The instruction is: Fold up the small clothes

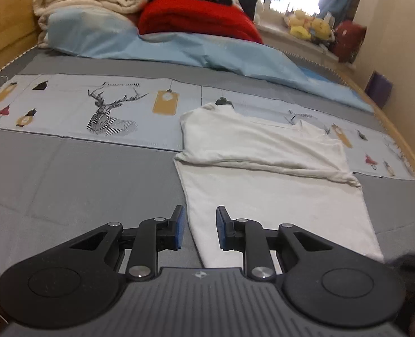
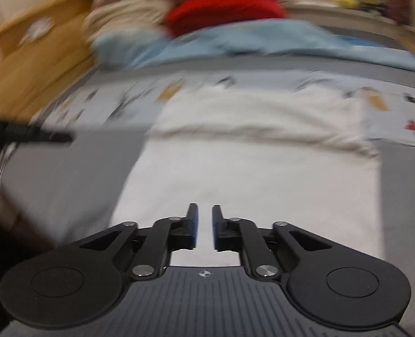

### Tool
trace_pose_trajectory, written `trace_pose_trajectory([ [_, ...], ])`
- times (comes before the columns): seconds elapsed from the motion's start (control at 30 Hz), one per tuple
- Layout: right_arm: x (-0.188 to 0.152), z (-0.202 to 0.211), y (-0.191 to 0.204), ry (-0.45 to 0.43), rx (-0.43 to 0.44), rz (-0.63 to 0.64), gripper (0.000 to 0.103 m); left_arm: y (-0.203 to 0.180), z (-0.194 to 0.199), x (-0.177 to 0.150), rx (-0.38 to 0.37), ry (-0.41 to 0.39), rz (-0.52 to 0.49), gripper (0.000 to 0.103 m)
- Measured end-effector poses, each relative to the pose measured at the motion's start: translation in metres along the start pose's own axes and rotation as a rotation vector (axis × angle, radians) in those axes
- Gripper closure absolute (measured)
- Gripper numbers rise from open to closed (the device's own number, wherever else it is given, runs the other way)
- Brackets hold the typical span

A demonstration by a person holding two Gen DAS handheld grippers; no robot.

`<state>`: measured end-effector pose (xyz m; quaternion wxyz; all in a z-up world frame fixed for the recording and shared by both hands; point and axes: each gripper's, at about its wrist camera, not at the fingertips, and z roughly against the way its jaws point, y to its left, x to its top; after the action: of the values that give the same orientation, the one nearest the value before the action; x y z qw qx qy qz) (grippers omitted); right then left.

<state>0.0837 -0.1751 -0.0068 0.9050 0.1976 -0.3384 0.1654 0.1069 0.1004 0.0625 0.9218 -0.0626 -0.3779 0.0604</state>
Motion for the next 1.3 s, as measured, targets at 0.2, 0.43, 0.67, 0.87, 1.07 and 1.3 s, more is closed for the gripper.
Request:
trace_pose_trajectory([
  [0.2, -0.037, -0.023, 0.094, 0.0, 0.041, 0.37, 0.092, 0.011, 0.019, -0.025, -0.024, -0.029, 0.047, 0.073],
  [0.43, -0.076, -0.067, 0.146, 0.135, 0.013, 0.702, 0.08, 0.032, 0.013, -0.044, -0.007, 0.04, 0.058, 0.068],
  [0.67, -0.104, -0.086, 0.159, 0.161, -0.094, 0.946, 0.08, 0.04, 0.011, -0.048, -0.021, 0.061, 0.093, 0.064],
  [0.87, -0.034, -0.049, 0.091, 0.029, -0.024, 0.349, 0.097, 0.036, -0.004, -0.044, -0.026, 0.1, 0.126, 0.064],
  [1.07, -0.014, -0.017, -0.029, -0.03, -0.037, -0.247, 0.098, 0.015, -0.033, -0.044, -0.042, 0.188, 0.126, 0.064],
  [1.3, -0.028, -0.02, -0.068, 0.0, -0.018, -0.378, 0.1, -0.025, -0.07, -0.052, -0.089, 0.296, 0.085, 0.065],
])
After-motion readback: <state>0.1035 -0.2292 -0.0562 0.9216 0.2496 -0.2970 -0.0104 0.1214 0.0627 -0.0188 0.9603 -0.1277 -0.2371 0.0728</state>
